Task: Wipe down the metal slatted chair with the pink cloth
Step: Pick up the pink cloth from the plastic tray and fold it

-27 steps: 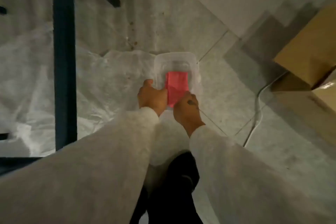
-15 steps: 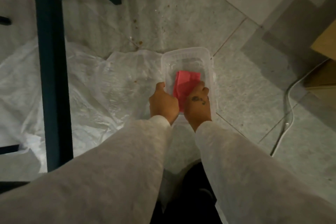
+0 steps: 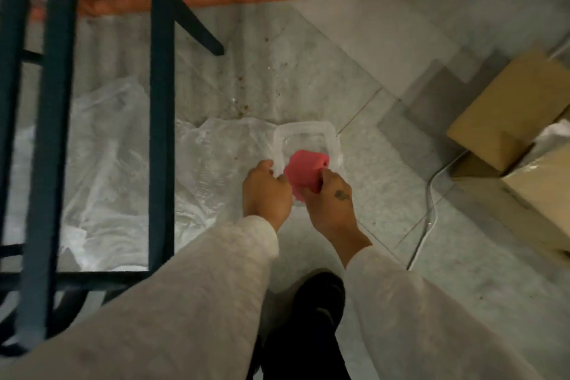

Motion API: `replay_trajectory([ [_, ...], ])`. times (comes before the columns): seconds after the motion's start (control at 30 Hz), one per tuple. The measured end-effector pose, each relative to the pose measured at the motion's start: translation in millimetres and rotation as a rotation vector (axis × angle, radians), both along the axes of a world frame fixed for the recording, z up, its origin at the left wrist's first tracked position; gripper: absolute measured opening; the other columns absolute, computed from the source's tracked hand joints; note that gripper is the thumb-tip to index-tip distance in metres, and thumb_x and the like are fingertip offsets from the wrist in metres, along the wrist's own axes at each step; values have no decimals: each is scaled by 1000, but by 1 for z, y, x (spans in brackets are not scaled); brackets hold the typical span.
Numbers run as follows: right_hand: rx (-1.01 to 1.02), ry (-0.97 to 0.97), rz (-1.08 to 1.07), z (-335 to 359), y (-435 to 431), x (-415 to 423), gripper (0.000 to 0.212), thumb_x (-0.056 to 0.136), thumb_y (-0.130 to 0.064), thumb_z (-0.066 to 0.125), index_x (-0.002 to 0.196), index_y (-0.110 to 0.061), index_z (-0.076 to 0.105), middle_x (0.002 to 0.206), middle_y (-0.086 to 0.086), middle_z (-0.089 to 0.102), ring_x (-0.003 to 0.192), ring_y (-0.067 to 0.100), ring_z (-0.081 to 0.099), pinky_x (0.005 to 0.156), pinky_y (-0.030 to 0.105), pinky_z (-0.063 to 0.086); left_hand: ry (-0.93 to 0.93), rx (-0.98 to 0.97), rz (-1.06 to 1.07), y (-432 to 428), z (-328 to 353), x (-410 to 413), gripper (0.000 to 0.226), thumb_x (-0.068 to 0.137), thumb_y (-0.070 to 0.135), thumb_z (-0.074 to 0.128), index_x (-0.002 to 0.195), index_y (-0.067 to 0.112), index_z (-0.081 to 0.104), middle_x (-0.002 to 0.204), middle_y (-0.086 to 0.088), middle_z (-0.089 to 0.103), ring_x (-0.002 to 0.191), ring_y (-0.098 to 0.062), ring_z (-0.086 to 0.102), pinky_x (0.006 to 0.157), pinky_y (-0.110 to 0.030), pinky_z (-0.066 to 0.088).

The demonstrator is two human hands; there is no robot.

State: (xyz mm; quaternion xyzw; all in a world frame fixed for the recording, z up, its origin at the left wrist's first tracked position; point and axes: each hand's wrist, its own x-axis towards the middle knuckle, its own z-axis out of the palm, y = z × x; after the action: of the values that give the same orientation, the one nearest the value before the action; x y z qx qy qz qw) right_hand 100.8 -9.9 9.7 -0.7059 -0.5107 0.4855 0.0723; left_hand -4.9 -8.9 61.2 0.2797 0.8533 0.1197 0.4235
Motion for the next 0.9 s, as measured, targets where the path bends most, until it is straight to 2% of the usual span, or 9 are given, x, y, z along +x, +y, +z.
replay_trajectory([
  [0.1, 50, 36, 11, 69, -1, 12, 16, 86, -18, 70, 94, -12, 58, 93, 4, 61, 76, 17, 57, 59, 15, 37, -62, 31, 26, 3, 62, 4, 41, 92, 20, 51, 133, 14, 53, 131, -7, 59, 120, -22, 54, 92, -23, 36],
  [0.3, 77, 111, -20, 231, 4, 24, 16, 84, -22, 73, 89, -18, 59, 84, 3, 63, 68, 15, 57, 59, 24, 45, -227, 176, 41, 18, 217, 8, 31, 97, 23, 42, 124, 20, 59, 126, -3, 60, 103, -13, 54, 87, -24, 40],
  [0.33, 81, 116, -16, 272, 8, 23, 17, 84, -24, 74, 89, -18, 59, 84, 2, 63, 67, 14, 56, 58, 22, 45, -264, 213, 56, 18, 258, 5, 32, 98, 25, 41, 125, 21, 58, 127, -2, 59, 106, -14, 54, 90, -25, 41],
  [0.43, 133, 117, 25, 333, 7, 21, 20, 82, -24, 76, 86, -18, 56, 79, -2, 60, 62, 6, 50, 53, 13, 38, -342, 242, 101, 14, 318, 3, 33, 98, 30, 44, 128, 23, 56, 128, 0, 57, 114, -18, 53, 97, -30, 41],
  [0.53, 137, 157, 57, 406, 2, 15, 21, 80, -24, 76, 82, -17, 56, 76, 0, 60, 59, 9, 49, 49, 14, 37, -439, 267, 86, 1, 386, -11, 25, 95, 36, 50, 116, 27, 60, 113, 6, 60, 108, -17, 56, 92, -30, 44],
  [0.6, 109, 235, 68, 455, -4, 9, 19, 80, -20, 77, 83, -18, 59, 74, 1, 62, 59, 10, 53, 48, 16, 42, -492, 270, 45, -11, 426, -26, 14, 92, 40, 55, 102, 33, 63, 103, 11, 64, 103, -16, 61, 89, -30, 49],
  [0.7, 98, 320, 137, 514, -16, 1, 24, 78, -21, 79, 95, -28, 63, 86, -2, 70, 72, 10, 65, 62, 23, 56, -673, 239, 85, -34, 475, -52, 23, 89, 34, 62, 108, 24, 69, 105, 0, 72, 102, -21, 67, 94, -39, 53],
  [0.77, 69, 347, 199, 538, -27, -4, 31, 80, -23, 78, 102, -37, 61, 95, -6, 71, 84, 11, 69, 71, 25, 59, -778, 216, 109, -51, 496, -70, 30, 87, 25, 66, 115, 17, 67, 109, -7, 72, 103, -24, 68, 97, -42, 52],
  [0.9, 87, 293, 254, 564, -54, -23, 34, 77, -22, 81, 106, -24, 62, 98, -6, 67, 86, 9, 63, 71, 19, 53, -889, 206, 171, -88, 514, -105, 43, 80, 9, 73, 122, 9, 61, 112, -14, 71, 102, -29, 69, 91, -43, 55],
])
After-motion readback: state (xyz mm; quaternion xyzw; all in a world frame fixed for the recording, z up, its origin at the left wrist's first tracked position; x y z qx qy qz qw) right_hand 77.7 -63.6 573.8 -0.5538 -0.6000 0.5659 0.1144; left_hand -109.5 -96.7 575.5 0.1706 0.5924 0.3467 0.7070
